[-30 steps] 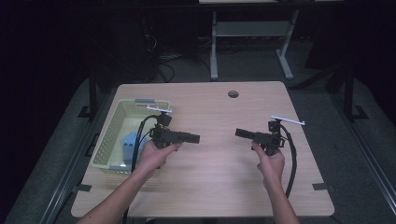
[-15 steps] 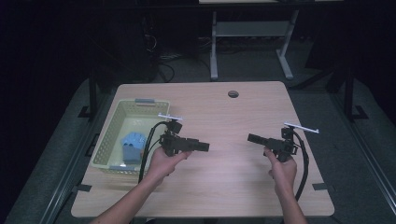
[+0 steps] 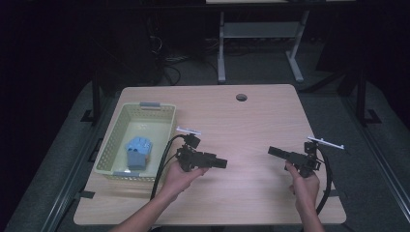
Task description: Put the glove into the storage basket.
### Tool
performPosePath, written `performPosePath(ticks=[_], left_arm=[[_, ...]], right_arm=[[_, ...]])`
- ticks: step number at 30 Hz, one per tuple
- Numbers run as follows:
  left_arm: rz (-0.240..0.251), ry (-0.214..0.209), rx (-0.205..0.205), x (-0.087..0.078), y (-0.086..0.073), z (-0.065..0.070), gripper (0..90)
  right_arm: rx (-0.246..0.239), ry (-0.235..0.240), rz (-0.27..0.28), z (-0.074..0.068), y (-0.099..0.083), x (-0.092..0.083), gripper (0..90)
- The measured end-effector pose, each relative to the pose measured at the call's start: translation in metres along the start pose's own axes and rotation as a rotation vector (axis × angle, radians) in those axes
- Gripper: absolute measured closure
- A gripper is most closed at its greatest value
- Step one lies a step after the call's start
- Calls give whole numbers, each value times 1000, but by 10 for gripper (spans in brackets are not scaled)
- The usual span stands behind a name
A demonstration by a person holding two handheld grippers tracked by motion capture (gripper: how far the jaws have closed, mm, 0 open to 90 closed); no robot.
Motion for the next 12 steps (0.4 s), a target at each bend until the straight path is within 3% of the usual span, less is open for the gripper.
performPosePath(ticks=[7, 12], left_arm=[[-12, -6, 5, 7, -6, 3, 227], [-28, -10, 21, 14, -12, 5, 227]], right_arm=[[18, 9, 13, 7, -7, -6, 301], [3, 11, -1, 9, -14, -9, 292]])
Point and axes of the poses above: each handheld gripper's, and its own axes: x roughly forward along the jaws, y roughly out of its top, z roughly to its right, the point moved 4 cm from there along x, roughly forward along the jaws, and after that the axes turned 2 degrees about y, right-handed, at the moved point
